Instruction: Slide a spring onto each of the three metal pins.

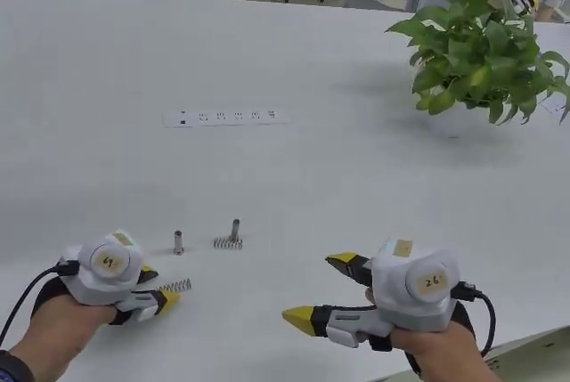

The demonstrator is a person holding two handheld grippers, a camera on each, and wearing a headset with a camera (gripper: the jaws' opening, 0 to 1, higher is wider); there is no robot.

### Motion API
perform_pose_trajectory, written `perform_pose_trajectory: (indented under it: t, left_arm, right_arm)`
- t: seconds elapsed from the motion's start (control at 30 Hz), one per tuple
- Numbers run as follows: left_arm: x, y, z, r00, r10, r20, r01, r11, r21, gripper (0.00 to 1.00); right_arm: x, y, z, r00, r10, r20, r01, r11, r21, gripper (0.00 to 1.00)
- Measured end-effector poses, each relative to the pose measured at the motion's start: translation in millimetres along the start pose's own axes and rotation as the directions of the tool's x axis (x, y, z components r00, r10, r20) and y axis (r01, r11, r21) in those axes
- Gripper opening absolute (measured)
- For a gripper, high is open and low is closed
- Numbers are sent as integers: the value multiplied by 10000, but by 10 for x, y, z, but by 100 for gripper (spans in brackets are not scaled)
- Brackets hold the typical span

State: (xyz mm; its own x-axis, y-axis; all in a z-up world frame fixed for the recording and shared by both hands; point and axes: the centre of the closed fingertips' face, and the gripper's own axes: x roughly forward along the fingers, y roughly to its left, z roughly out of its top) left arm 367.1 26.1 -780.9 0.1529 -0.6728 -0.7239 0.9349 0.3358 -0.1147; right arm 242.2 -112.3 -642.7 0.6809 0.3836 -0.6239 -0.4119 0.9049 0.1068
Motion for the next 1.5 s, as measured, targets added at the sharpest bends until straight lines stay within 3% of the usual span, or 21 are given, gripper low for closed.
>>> perform_pose_trajectory:
  t: [0.07, 0.23, 0.37, 0.5, 0.77, 1.13, 1.5]
  left_arm:
    - [0, -15, -6, 10000, 9, -56, -9, 9999, 119, 23]
    - [28, -16, -49, 9988, 227, -423, -173, 9921, 1244, 16]
    - [70, -49, -87, 9980, 255, -580, -163, 9878, 1546, 10]
    - [79, -53, -61, 9982, 210, -554, -123, 9880, 1537, 3]
    - [38, -71, -81, 9971, 259, -718, -162, 9911, 1321, 2]
    - [-147, -81, -16, 9985, 464, -295, -433, 9942, 982, 2]
    - [-414, -255, 51, 9977, 671, 99, -678, 9867, 1480, 2]
  right_arm:
    - [3, 0, 4, 10000, 10, 7, -10, 10000, 10, 63]
    - [9, -16, 15, 10000, -49, 32, 49, 10000, 3, 62]
    - [15, -20, 27, 10000, -46, 60, 46, 10000, 19, 62]
    - [15, -25, 35, 10000, -41, 77, 41, 10000, -5, 62]
    - [1, -42, 33, 9998, -129, 159, 128, 9999, 43, 61]
    - [23, 17, 5, 9997, 39, 228, -42, 9999, 132, 60]
    - [78, 82, 36, 9987, 342, 388, -343, 9994, 16, 60]
